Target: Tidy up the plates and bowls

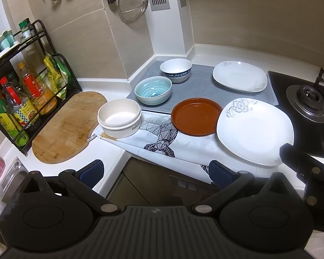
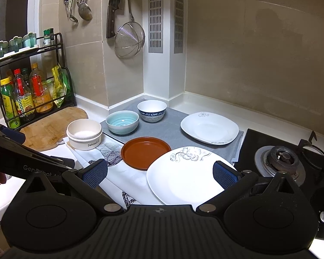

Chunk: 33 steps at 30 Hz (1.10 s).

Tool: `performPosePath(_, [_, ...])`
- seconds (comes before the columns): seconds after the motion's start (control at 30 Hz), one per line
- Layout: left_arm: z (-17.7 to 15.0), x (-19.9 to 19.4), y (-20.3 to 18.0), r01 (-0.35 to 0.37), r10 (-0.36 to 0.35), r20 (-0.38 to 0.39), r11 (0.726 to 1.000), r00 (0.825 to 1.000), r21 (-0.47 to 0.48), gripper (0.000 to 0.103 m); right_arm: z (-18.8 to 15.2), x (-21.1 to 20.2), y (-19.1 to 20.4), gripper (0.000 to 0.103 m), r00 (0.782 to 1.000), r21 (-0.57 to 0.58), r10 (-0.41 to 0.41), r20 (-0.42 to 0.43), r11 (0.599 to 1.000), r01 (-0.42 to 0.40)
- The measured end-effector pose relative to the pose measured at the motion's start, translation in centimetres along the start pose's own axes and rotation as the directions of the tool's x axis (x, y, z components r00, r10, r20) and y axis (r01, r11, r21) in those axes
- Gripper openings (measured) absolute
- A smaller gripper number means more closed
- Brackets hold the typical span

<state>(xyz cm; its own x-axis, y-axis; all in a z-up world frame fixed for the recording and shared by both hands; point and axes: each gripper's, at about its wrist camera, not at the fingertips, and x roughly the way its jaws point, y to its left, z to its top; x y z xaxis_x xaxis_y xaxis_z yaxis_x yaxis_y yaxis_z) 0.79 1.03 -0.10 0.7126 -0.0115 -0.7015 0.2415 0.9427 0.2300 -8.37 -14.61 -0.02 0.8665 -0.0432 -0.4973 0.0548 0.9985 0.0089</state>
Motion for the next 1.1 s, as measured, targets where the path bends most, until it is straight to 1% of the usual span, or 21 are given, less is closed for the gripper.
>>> performPosePath(0.3, [0.23, 0.13, -0.68, 0.005, -0.005, 0.004, 1.000, 1.000, 0.011, 0.103, -0.05, 0.00, -0.55, 0.103, 1.000, 0.007, -0.010, -0.001, 1.000, 0.010])
performPosePath(1.1, [0.97, 0.79, -0.86, 0.004, -0.005, 0.005, 0.999, 1.000, 0.033, 0.103, 0.38, 0.75, -0.86, 0.103, 1.000, 0.023, -0.019, -0.008, 1.000, 0.019])
